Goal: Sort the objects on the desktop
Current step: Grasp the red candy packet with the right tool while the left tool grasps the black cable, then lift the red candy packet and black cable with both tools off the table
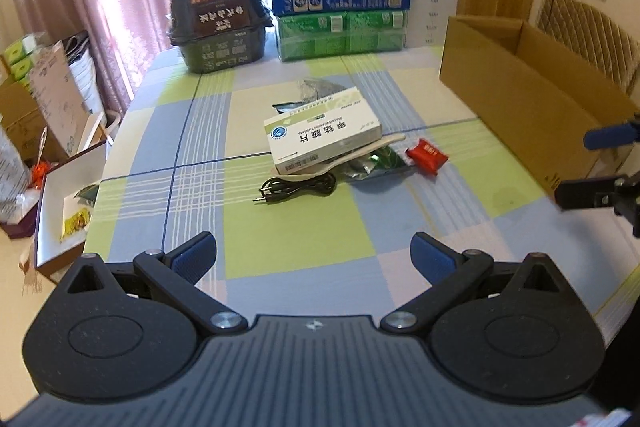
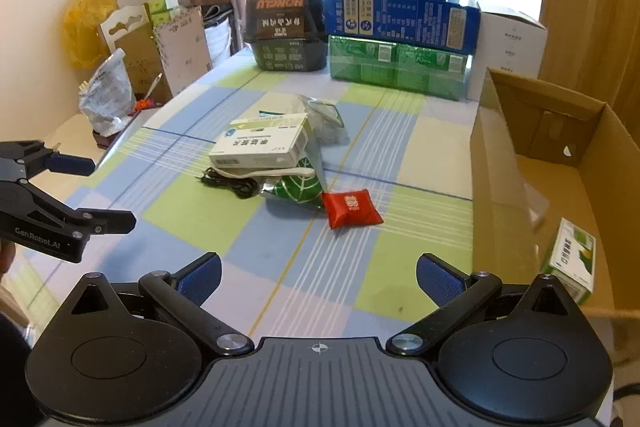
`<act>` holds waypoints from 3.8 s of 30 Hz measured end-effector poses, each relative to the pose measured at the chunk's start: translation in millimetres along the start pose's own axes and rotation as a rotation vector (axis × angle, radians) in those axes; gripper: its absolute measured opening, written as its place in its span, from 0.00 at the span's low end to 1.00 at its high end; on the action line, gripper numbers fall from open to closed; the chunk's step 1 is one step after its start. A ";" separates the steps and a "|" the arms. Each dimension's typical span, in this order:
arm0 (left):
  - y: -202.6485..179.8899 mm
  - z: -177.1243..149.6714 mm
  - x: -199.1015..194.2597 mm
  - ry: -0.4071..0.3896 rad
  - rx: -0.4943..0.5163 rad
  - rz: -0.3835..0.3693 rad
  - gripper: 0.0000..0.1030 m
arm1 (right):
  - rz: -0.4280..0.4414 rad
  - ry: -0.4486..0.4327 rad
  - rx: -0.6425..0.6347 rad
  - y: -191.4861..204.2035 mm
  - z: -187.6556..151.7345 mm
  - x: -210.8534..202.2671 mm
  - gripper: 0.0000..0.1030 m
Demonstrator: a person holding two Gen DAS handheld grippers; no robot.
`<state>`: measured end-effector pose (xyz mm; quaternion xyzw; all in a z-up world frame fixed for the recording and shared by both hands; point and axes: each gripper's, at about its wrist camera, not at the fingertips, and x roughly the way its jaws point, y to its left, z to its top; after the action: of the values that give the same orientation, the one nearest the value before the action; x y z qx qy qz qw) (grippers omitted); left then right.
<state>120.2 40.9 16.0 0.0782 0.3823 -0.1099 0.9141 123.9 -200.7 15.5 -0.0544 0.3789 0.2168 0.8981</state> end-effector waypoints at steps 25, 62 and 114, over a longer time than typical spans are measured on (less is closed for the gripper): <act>51.7 20.3 161.5 0.037 0.342 -0.234 0.87 | -0.004 0.066 -0.063 -42.2 24.6 141.7 0.82; -41.8 -21.1 94.6 0.166 0.203 -0.281 0.16 | -0.019 0.129 0.015 -9.4 -51.8 60.9 0.53; -56.0 -22.5 116.4 0.085 0.170 -0.257 0.24 | -0.046 0.056 -0.007 -2.6 -52.9 97.2 0.66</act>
<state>169.8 -24.3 -86.3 0.1105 0.4167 -0.2545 0.8657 150.4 -183.1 -90.6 -0.0724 0.4017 0.1958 0.8917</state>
